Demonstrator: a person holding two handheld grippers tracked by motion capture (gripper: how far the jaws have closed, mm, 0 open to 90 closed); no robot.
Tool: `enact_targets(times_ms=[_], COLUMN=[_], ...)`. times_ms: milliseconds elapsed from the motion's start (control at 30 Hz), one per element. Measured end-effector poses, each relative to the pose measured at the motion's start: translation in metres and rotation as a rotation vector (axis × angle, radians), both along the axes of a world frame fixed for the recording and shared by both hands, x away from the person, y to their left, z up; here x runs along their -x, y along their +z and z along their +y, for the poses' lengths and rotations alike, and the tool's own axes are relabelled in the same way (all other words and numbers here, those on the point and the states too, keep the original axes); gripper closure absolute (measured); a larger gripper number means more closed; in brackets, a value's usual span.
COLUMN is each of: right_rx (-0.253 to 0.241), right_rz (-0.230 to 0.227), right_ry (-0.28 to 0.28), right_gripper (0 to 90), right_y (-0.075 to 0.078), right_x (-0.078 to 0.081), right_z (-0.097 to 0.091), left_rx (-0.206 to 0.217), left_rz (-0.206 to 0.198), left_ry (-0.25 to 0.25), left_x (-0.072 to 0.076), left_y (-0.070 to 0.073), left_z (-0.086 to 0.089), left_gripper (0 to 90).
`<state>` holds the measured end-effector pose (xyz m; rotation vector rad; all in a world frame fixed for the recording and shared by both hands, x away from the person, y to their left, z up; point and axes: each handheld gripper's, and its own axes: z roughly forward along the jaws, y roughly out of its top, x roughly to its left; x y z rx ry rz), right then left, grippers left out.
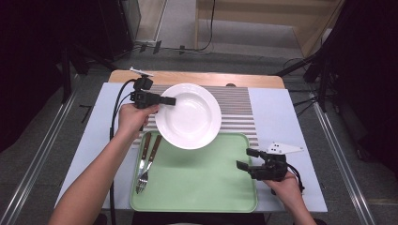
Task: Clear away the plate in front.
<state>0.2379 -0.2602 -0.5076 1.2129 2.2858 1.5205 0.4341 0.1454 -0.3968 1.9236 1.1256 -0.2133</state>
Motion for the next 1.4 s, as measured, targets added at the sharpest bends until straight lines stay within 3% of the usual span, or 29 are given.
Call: enact_targets(times_ms=[233, 333, 533, 667, 800, 933, 1033, 1400], right_rx=[-0.002, -0.003, -0.015, -0.015, -0.014, -0.017, -0.017, -0.015], right_rz=[0.0, 0.0, 0.004, 0.005, 0.006, 0.004, 0.006, 0.005], right_ry=[0.0, 0.0, -0.003, -0.002, -0.002, -0.004, -0.006, -0.009], right_gripper=[24.8, 24.8, 24.7, 24.7, 24.8, 24.7, 24.8, 24.7], right_y=[0.0, 0.0, 0.001, 0.001, 0.001, 0.001, 0.001, 0.001], right_x=[0.0, 0.0, 0.0, 0.0, 0.0, 0.0, 0.0, 0.0], right_z=[0.0, -0.001, -0.002, -0.002, -0.002, -0.002, -0.003, -0.003], left_rx=[0.013, 0.009, 0.02, 0.015, 0.023, -0.007, -0.005, -0.011], left_rz=[0.007, -0.01, 0.013, -0.012, 0.009, 0.01, 0.019, 0.037], left_ry=[-0.019, -0.014, -0.03, -0.016, -0.04, -0.07, -0.077, -0.122], left_x=[0.011, 0.018, 0.026, 0.037, 0.041, 0.046, 0.049, 0.06], left_y=[-0.004, -0.006, -0.016, -0.019, -0.025, -0.029, -0.032, -0.035], left_z=[0.0, -0.001, -0.002, -0.005, -0.009, -0.016, -0.019, -0.029], left_gripper=[80.7, 80.7, 80.6, 80.5, 80.5, 80.4, 80.2, 79.9])
